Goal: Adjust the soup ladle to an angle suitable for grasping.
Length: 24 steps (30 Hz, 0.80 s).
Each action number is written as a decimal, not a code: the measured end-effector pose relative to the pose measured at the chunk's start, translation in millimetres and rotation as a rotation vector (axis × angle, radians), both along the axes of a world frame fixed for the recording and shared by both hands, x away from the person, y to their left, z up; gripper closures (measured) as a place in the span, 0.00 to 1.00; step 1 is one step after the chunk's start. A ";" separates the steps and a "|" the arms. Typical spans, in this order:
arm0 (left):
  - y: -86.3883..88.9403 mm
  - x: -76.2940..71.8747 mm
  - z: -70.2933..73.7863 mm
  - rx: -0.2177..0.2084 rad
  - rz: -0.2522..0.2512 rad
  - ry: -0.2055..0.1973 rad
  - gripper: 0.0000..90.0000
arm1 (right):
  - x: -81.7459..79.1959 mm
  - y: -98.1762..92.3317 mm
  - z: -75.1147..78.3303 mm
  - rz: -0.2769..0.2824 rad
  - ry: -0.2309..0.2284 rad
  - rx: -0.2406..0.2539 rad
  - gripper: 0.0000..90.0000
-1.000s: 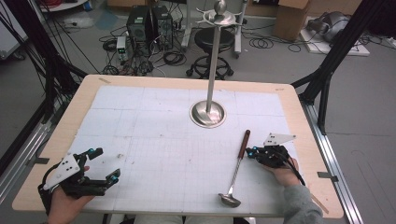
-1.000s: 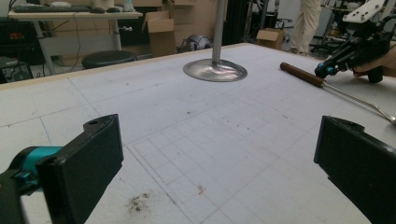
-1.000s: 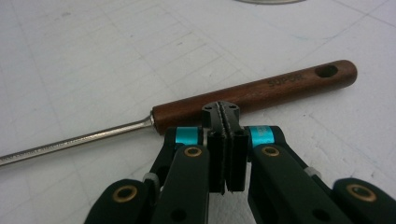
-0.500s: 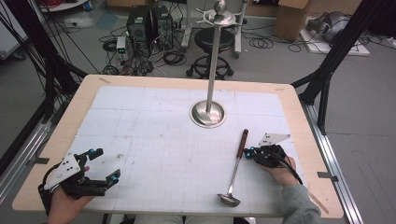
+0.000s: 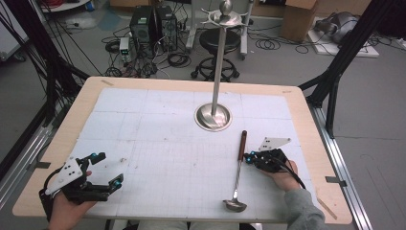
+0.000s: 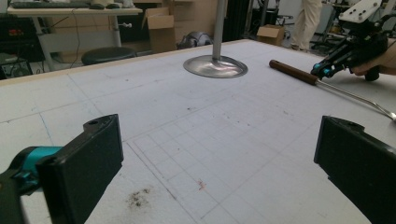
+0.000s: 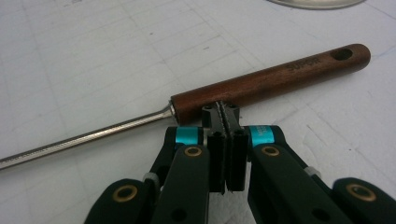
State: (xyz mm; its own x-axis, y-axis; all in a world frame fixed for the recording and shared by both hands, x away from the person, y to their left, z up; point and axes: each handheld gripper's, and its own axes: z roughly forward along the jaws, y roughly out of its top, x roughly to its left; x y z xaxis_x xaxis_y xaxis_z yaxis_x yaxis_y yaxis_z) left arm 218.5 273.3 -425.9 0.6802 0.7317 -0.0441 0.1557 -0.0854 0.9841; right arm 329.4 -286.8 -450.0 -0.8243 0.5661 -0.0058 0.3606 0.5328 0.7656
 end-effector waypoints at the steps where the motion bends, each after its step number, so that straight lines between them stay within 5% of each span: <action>1: 0.0 0.0 0.1 -0.001 0.000 -0.001 0.02 | -0.2 0.8 0.0 0.002 0.002 0.000 1.00; 24: 0.8 -0.3 0.6 0.000 0.007 -0.002 0.02 | -3.5 27.6 -0.2 0.089 0.008 0.007 1.00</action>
State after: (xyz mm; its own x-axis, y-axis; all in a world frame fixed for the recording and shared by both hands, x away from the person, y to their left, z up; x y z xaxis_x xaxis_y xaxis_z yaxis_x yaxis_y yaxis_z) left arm 218.2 274.1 -425.2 0.6754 0.7362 -0.0423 0.1541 -0.0848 0.9844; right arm 325.9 -259.2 -450.2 -0.8715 0.4903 0.0046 0.3178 0.5577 0.7668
